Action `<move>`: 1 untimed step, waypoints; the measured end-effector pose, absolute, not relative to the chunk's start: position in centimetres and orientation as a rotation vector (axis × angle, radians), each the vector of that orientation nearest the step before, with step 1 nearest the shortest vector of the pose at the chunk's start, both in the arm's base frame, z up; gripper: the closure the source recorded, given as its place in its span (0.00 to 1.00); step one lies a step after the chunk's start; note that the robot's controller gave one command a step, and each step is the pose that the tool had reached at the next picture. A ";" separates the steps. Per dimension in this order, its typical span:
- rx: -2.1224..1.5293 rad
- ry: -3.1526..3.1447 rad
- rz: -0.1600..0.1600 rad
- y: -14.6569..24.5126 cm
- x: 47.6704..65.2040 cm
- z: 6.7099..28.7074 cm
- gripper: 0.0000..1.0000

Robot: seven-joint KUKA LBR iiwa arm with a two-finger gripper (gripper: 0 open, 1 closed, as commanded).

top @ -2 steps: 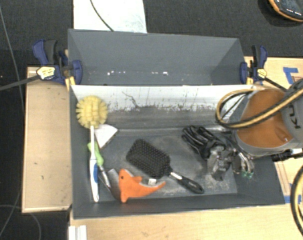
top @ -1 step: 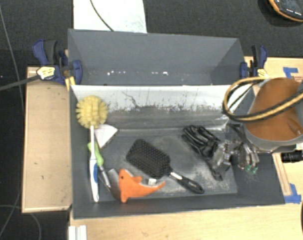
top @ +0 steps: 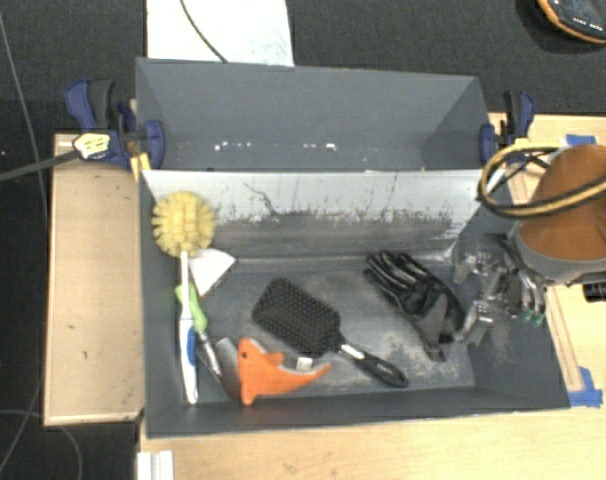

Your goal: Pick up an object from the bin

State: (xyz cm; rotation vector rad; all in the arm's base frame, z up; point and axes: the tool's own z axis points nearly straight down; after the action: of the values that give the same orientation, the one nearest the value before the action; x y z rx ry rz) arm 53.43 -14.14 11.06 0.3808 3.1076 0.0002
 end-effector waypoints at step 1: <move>0.375 3.110 0.002 -13.9 53.4 11.2 0.00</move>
Offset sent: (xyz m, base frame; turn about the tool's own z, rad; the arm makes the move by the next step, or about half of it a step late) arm -0.0029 0.0230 -0.0392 0.0450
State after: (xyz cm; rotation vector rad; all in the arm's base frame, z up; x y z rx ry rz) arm 53.35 -13.89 11.18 0.3755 3.1097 0.0018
